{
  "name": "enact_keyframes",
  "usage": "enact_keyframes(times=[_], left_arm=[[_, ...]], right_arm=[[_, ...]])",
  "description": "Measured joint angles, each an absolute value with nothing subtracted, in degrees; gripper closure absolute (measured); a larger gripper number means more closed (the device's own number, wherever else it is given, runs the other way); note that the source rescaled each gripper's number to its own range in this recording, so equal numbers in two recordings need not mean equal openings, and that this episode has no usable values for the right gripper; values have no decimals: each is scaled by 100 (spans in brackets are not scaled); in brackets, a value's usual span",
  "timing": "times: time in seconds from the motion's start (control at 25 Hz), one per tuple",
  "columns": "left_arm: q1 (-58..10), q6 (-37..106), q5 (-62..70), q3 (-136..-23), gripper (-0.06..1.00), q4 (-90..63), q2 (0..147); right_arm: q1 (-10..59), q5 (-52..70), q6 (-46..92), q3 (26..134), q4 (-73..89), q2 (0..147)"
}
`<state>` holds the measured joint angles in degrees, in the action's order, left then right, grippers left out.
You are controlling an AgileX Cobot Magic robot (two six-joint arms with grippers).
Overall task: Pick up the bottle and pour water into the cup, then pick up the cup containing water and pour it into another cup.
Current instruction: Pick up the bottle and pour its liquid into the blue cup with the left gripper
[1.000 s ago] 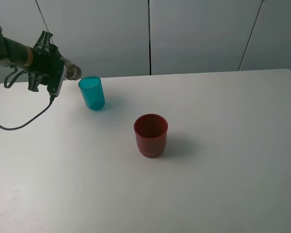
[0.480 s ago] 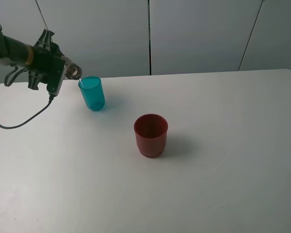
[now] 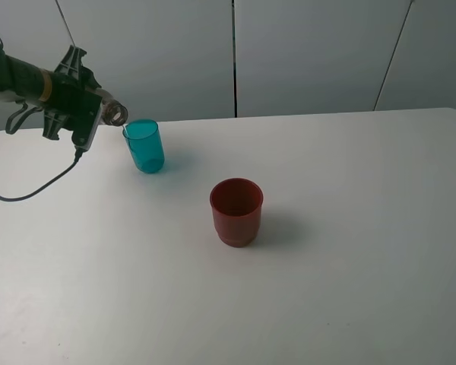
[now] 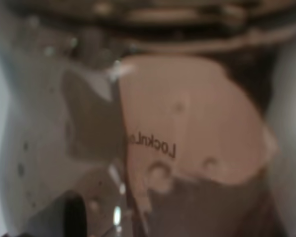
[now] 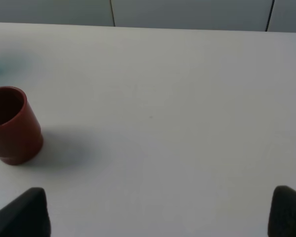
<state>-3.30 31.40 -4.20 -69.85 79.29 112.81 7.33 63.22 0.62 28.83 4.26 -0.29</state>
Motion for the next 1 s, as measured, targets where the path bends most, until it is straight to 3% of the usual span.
enact_keyframes(times=[1.0], left_arm=[[-330,3443,-447,-7259,70,8004,11320]], right_arm=[[733,6322,62,2883,426,-29]])
